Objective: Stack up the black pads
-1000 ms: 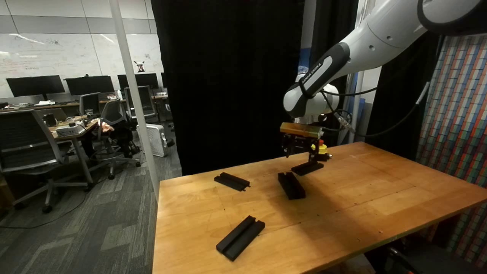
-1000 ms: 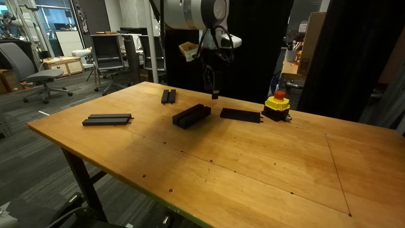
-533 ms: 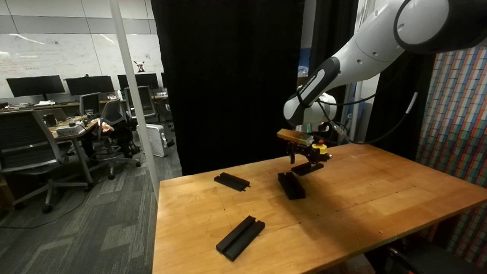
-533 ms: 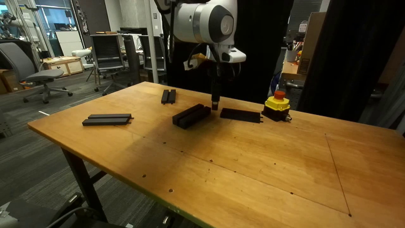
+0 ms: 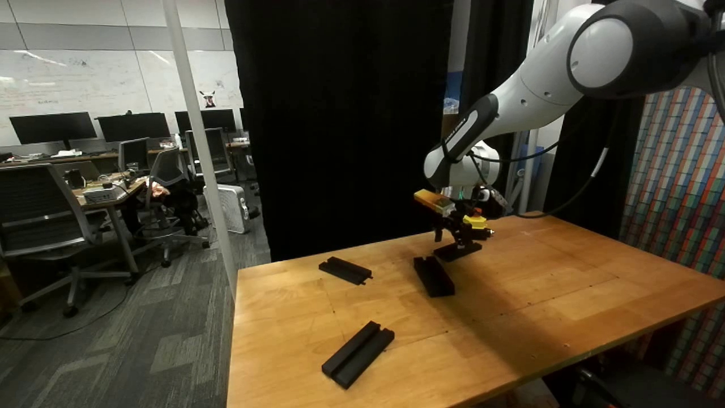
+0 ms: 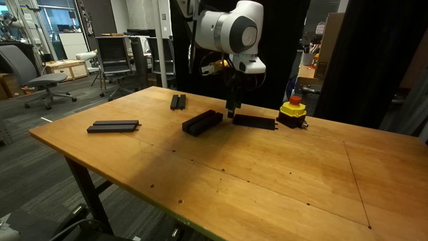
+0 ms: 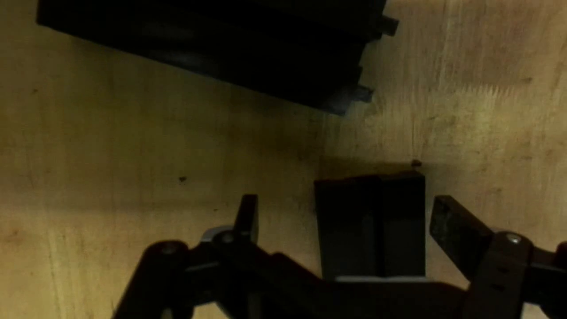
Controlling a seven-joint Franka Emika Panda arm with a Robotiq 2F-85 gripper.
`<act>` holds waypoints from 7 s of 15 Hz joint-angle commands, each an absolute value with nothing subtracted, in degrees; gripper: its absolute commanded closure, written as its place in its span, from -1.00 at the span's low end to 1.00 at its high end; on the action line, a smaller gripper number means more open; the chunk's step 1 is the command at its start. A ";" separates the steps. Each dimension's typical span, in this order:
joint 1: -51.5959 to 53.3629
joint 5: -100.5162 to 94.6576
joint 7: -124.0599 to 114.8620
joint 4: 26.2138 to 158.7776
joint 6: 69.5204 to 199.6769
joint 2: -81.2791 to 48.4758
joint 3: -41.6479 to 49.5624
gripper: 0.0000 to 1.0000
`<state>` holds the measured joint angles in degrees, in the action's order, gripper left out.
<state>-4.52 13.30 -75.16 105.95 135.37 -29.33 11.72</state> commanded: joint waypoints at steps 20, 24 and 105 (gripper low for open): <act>-7.47 8.67 -67.11 92.70 133.09 -40.81 12.41 -1.00; -7.17 8.40 -66.17 92.85 133.45 -40.67 12.54 -0.32; 1.20 1.47 -20.57 124.85 142.21 -15.89 4.66 0.08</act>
<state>0.99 0.85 -19.96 123.56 141.16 -17.75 4.83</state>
